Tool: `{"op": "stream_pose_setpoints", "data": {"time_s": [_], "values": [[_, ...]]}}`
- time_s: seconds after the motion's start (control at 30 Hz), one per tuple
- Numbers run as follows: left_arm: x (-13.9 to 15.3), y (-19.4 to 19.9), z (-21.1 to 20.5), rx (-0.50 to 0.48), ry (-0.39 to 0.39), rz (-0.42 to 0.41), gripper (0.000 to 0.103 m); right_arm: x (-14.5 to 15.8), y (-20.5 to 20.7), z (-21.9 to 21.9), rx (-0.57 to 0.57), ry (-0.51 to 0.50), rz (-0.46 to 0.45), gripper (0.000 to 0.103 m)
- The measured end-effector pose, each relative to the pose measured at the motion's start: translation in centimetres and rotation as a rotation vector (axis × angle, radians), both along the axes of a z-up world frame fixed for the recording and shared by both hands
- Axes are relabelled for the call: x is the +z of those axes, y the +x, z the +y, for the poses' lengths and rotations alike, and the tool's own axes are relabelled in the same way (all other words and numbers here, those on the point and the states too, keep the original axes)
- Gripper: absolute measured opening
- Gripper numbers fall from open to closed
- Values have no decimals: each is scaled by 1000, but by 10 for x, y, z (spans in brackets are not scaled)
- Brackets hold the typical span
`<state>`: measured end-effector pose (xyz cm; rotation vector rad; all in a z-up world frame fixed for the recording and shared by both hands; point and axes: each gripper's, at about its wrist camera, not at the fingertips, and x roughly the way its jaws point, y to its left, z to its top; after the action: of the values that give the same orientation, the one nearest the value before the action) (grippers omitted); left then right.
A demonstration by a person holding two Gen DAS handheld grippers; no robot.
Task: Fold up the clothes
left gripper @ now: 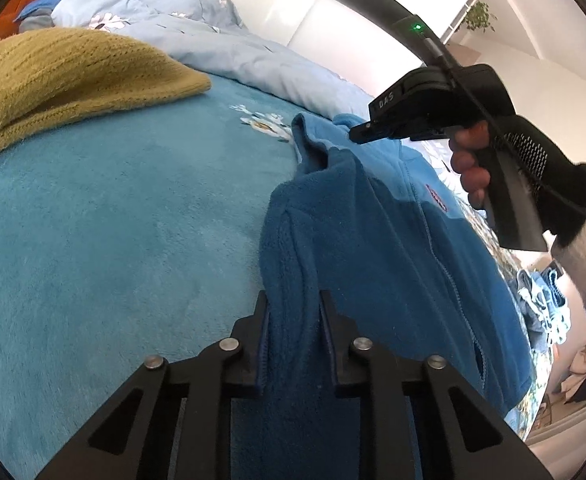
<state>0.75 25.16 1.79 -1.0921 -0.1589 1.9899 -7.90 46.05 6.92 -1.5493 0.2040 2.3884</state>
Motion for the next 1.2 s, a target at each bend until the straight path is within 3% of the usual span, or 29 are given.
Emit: {"op": "stream_pose_setpoints", "data": {"time_s": [0.03,0.1,0.23,0.33,0.4,0.57,0.77,0.9,0.97,1.07,1.2], "values": [[-1,-1,0,0,0,-5,23,-1,3,6,-17,-52,9,0],[-1,-1,-1,0,2,-5,23,6,10,3,-5,-50,54,0],[4,10,6,-18,-31,51,22,16,13,-24,182,-208,92,4],[6,16,10,-38,-47,76,22,8,6,-54,323,-261,-14,4],[6,17,11,-43,-52,82,22,-1,3,-63,350,-245,-92,8],[1,9,9,-40,-35,42,22,-20,2,-63,330,-274,-215,43],[-2,4,10,-38,-24,20,22,-38,-6,-74,339,-244,-338,47],[-3,2,11,-34,-22,10,23,-30,-9,-77,340,-375,-266,50],[-4,0,10,-33,-17,2,25,-23,-11,-77,333,-394,-226,50],[-6,-3,9,-32,-1,-17,26,-6,-13,-69,312,-495,-122,50],[-9,-7,7,-31,22,-41,26,13,-5,-63,313,-473,-67,50]]}}
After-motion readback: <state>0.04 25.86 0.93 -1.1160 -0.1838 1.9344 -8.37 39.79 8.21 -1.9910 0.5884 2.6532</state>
